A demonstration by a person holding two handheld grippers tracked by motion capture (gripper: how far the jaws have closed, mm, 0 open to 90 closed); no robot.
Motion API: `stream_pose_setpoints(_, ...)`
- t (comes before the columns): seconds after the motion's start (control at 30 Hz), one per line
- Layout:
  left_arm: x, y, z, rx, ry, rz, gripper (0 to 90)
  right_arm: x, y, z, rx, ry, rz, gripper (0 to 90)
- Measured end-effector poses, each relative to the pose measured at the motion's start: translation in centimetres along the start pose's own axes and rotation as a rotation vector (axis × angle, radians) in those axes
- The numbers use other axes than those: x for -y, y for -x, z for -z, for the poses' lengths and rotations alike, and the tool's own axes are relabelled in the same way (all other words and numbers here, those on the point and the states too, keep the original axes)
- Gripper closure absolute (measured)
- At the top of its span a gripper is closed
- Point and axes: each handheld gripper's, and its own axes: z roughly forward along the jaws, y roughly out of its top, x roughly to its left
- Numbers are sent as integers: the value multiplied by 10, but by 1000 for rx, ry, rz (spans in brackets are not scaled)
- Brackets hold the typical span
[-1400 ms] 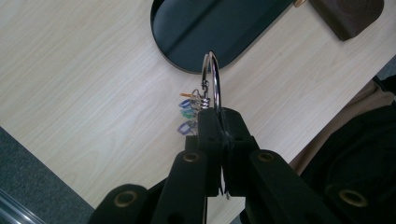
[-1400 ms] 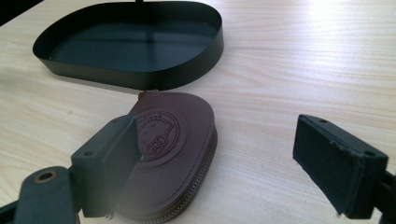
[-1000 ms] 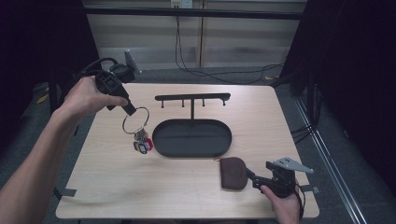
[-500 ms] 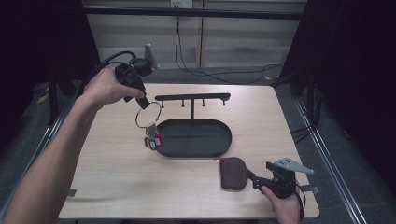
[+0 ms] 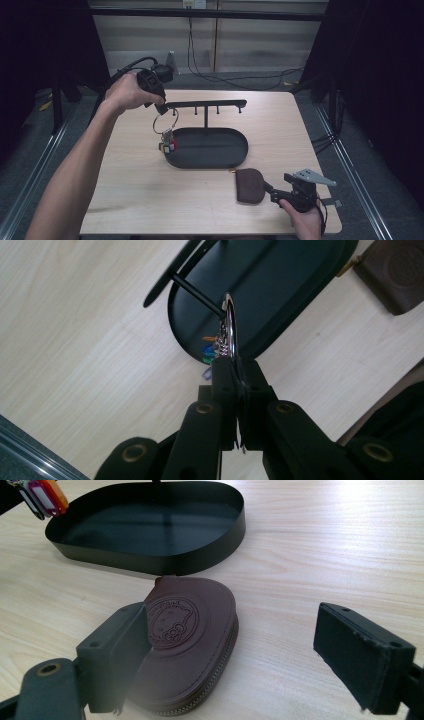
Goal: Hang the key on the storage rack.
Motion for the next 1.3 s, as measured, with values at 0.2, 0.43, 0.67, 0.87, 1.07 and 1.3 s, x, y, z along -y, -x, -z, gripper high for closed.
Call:
stream_pose_setpoints(0.2,-5,-4,-7,-21,-10,18,882,0,0,0,2,-1,1,148)
stream_pose_setpoints(0.43,-12,-8,-17,-16,-17,19,881,0,0,0,0,-4,0,148)
stream_pose_setpoints(0.67,-14,-13,-28,-5,-28,24,877,0,0,-1,0,-8,5,150)
stream_pose_setpoints(0.87,-16,-13,-30,-8,-27,20,872,0,0,-1,-6,-12,10,150)
stream_pose_setpoints(1.07,-14,-13,-27,-8,0,34,828,0,-1,-1,-3,-10,10,150)
stream_pose_setpoints(1.3,-6,-18,-27,30,19,48,782,0,-1,-2,-1,-13,11,150)
